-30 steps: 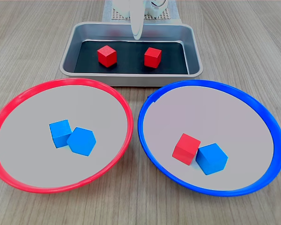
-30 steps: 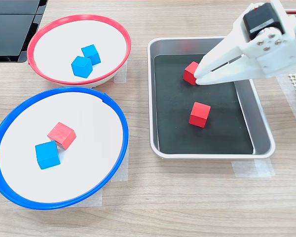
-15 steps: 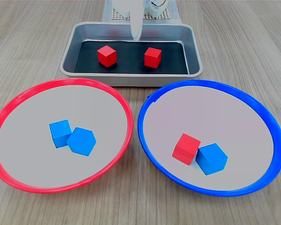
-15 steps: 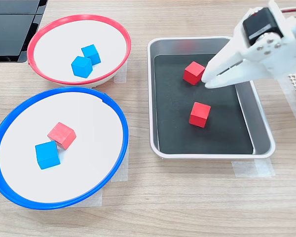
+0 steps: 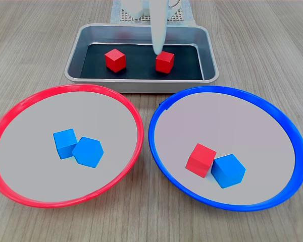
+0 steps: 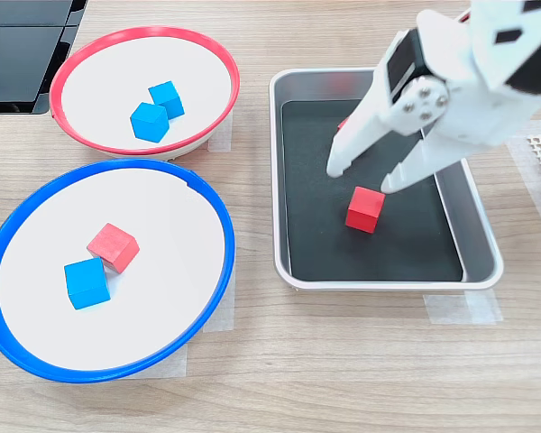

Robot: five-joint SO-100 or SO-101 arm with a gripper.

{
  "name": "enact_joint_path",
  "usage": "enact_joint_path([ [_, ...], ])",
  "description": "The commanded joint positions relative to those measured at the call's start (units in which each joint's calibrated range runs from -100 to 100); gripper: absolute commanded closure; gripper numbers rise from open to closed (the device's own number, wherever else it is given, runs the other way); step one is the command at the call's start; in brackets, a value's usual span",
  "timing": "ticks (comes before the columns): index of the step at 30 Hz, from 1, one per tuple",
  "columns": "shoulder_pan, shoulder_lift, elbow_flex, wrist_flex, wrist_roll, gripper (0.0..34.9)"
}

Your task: Resolve any anomalies and move all blocks to matching dishes

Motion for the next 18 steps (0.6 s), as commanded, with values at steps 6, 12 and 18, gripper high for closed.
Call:
enact_joint_path([
  [6,-3.13,14.95,-8.76,3.47,-1.76,18.2],
  [12,-3.88,19.22,-9.4,1.08,-1.86,27.5],
  [18,-4.54,18.88,-12.31,1.16,-0.54,34.6],
])
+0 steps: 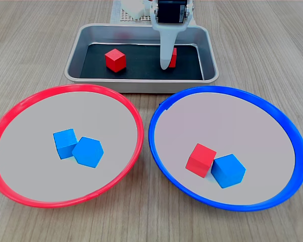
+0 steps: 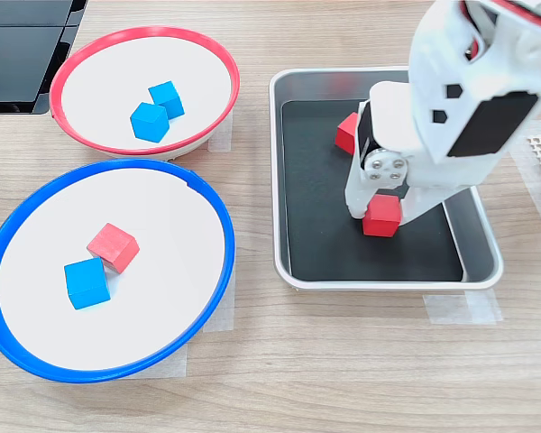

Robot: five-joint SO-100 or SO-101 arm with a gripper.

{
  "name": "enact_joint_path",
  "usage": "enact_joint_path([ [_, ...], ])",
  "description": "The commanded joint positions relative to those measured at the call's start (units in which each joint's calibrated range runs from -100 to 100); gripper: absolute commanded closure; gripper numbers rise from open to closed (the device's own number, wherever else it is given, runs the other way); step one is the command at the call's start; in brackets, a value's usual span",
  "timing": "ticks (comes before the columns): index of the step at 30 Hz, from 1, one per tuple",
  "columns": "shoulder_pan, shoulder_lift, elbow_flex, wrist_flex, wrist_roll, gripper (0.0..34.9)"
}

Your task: Resolve any anomalies and move all blocks to matching dishes

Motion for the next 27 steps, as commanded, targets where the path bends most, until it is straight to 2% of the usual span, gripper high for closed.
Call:
enact_joint_path([
  [1,-0.28,-2.1,-3.6,0.51,1.47,34.6],
  [3,1.03,-4.23,-6.79,3.15,2.83,34.6],
  [6,6.3,-5.25,-16.35,5.96,5.67,34.7],
  [11,14.68,4.98,-31.64,0.84,9.82,34.7],
  [16,19.86,20.76,-48.66,-1.31,11.72,34.7],
  [24,22.02,33.72,-58.59,-2.38,16.31,34.7],
  [25,22.12,34.41,-58.86,-2.63,16.8,34.1],
  [26,22.21,35.09,-59.04,-2.79,17.53,31.4],
  [27,22.3,35.43,-59.13,-2.79,17.92,30.3],
])
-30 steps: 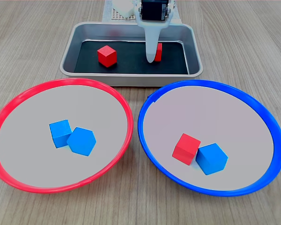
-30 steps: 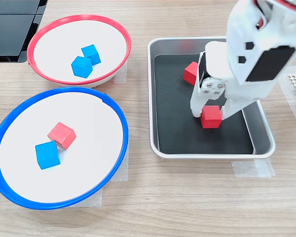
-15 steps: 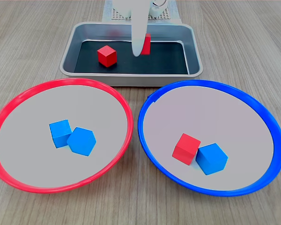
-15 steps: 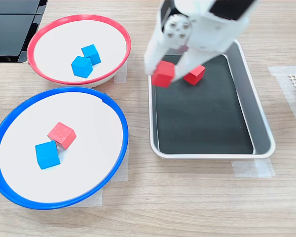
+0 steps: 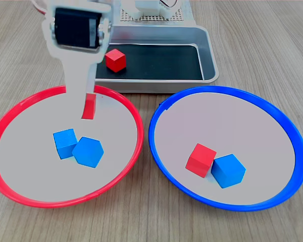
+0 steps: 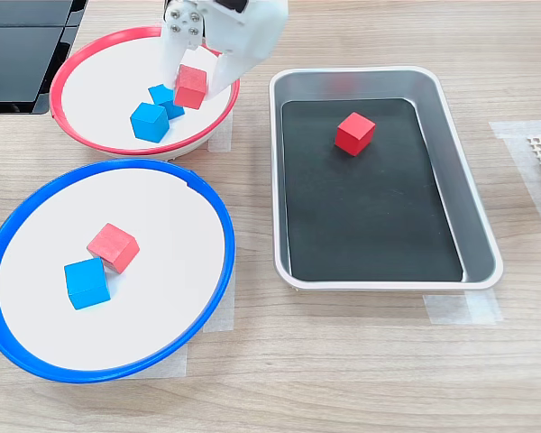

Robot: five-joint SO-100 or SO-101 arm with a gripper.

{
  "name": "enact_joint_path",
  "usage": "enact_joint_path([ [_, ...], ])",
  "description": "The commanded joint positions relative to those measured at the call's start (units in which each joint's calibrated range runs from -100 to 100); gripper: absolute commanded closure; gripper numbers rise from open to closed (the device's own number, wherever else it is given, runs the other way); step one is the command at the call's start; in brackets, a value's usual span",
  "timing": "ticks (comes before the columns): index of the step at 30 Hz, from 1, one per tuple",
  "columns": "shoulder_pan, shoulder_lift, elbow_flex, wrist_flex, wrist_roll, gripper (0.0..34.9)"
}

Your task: Resolve any anomalies and move all blocks to matching dishes

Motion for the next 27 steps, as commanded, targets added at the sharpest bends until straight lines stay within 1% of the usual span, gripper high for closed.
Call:
enact_joint_path([
  [1,0.27,0.65,-3.15,-0.67,2.34,28.5],
  [2,0.27,0.82,-3.15,-0.42,2.83,26.6],
  [4,0.36,0.9,-3.15,0.65,4.25,24.8],
  [8,0.55,0.56,-4.06,4.2,5.76,18.5],
  [9,0.46,0.48,-4.33,5.19,6.2,17.6],
  [11,-0.01,0.31,-5.42,6.27,6.45,17.3],
  [13,-0.58,0.73,-6.79,6.02,5.81,17.7],
  [16,-2.37,2.44,-10.34,3.96,3.47,20.3],
  [19,-2.74,3.89,-12.61,3.87,3.57,19.9],
  [23,0.55,4.74,-14.34,4.37,6.54,17.6],
  [27,3.56,6.36,-17.16,6.43,10.01,18.8],
])
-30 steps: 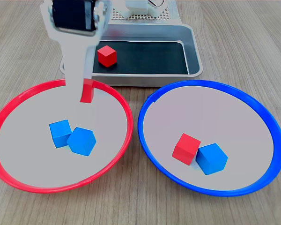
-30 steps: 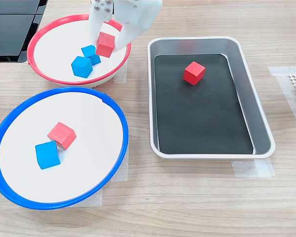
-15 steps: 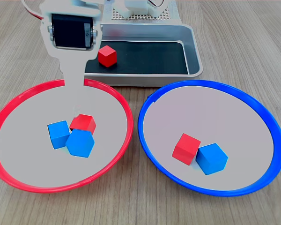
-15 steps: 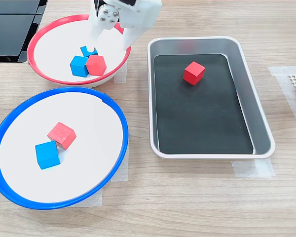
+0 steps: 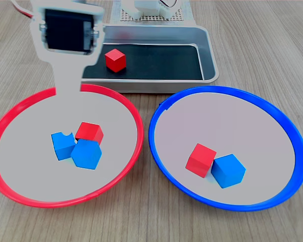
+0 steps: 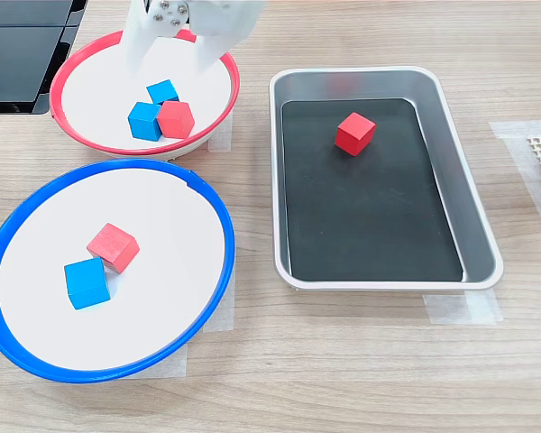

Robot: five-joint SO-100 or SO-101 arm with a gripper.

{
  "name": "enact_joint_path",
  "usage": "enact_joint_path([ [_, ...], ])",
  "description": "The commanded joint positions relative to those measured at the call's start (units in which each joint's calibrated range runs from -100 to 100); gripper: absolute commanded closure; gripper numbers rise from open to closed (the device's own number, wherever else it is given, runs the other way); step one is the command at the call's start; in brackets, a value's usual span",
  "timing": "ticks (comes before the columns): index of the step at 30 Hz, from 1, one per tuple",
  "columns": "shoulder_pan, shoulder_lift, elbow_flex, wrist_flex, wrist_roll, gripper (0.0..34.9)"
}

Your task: Resolve any anomalies and move all blocks to matching dishes

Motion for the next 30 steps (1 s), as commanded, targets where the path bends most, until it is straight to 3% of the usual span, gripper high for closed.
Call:
enact_joint_path([
  [1,3.15,0.48,-4.28,1.62,3.42,19.3],
  [8,4.19,5.43,-7.38,-0.94,4.3,21.5],
  [24,1.84,9.69,-8.56,-3.33,5.62,20.2],
  [30,1.84,10.8,-7.83,-3.17,7.62,21.5],
])
